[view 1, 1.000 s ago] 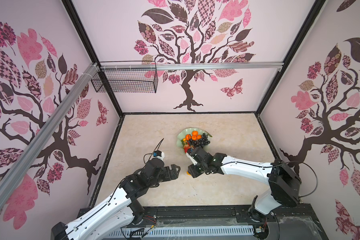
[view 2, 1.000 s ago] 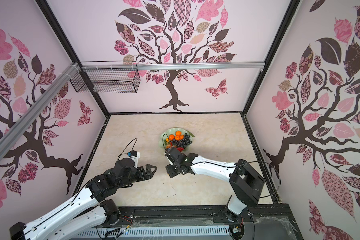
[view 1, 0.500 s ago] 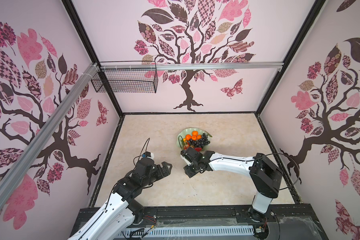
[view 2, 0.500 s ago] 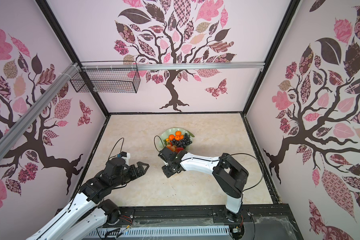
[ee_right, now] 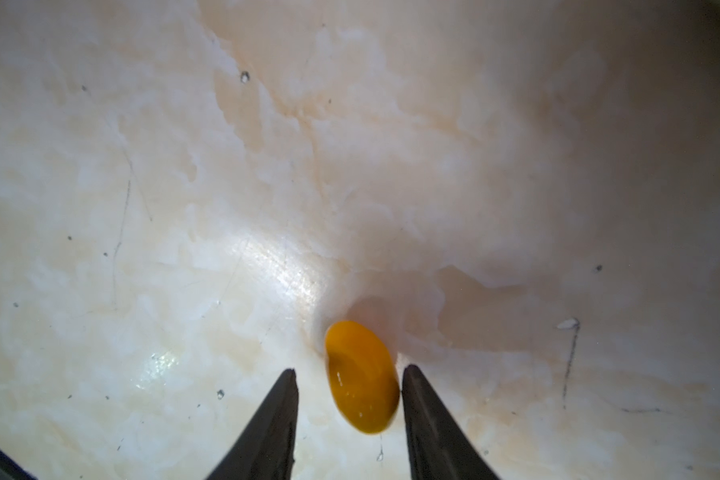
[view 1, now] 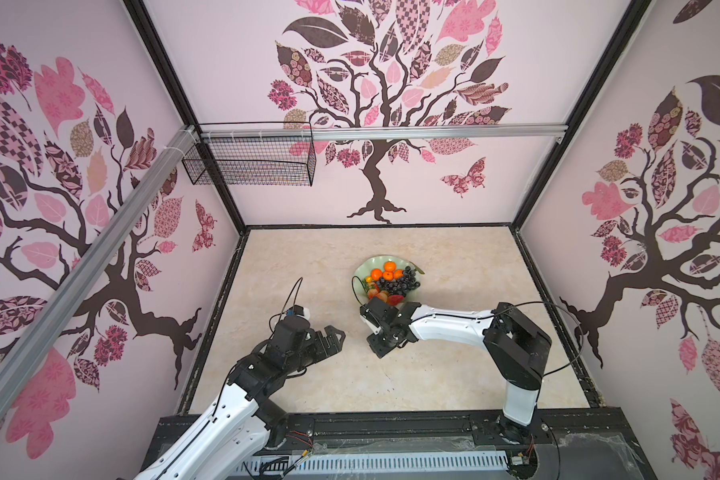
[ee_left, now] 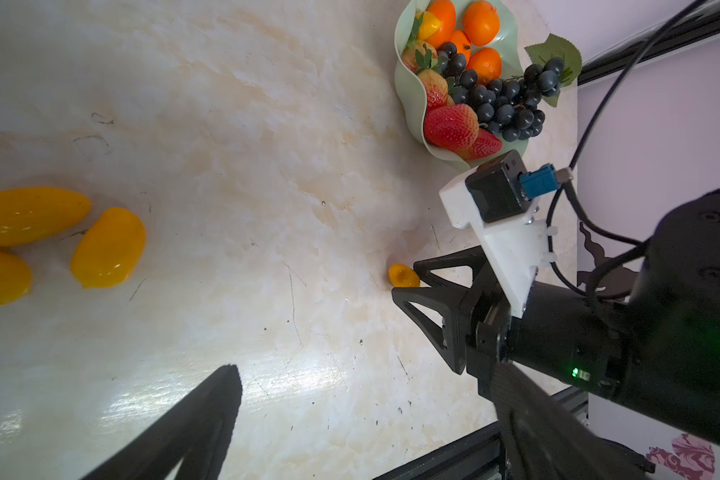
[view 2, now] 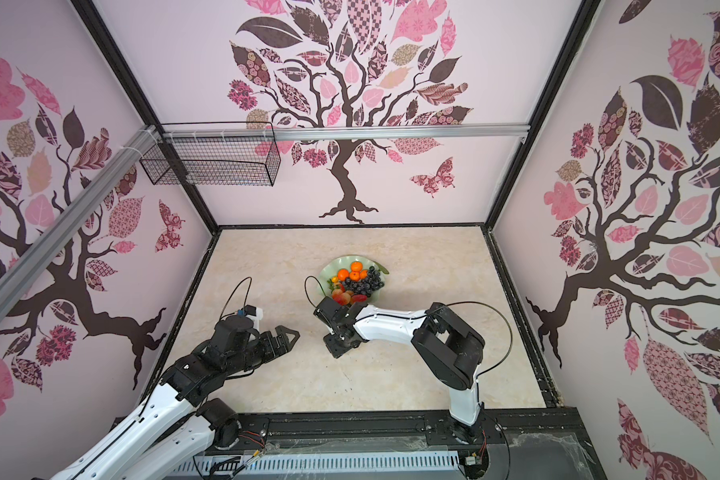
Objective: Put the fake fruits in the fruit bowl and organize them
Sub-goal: 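Lower the right gripper and close it on the yellow kumquat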
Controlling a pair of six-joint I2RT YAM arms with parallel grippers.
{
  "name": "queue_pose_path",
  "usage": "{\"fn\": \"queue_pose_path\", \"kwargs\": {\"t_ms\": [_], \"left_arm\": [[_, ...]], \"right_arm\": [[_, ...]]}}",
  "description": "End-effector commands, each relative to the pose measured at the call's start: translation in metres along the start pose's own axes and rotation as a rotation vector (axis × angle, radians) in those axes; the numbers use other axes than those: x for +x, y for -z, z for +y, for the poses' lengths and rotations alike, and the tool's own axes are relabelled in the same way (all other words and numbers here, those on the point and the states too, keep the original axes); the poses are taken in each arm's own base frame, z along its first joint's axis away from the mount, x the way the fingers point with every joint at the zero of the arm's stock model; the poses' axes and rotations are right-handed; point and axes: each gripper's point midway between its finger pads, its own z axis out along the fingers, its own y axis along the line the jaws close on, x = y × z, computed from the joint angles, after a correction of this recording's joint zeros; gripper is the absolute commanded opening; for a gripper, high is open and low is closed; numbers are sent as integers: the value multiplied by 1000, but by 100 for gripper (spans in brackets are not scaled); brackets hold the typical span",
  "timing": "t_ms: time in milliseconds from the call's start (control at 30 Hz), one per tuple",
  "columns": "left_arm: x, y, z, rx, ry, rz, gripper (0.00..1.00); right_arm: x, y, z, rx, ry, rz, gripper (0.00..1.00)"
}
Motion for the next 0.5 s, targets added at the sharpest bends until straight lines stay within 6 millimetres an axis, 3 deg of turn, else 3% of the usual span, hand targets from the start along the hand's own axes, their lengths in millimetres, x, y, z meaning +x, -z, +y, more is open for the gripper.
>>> {"fn": "queue_pose_path", "kwargs": {"t_ms": [0,467], "left_arm": [[-1,2,4,-15,-15,-12,98],[-11,13,2,-49,-67,-40,98]], "right_arm": [[-2,-6,-4,31,13,19,44],[1,-15,-13,82,16,40,40]]}}
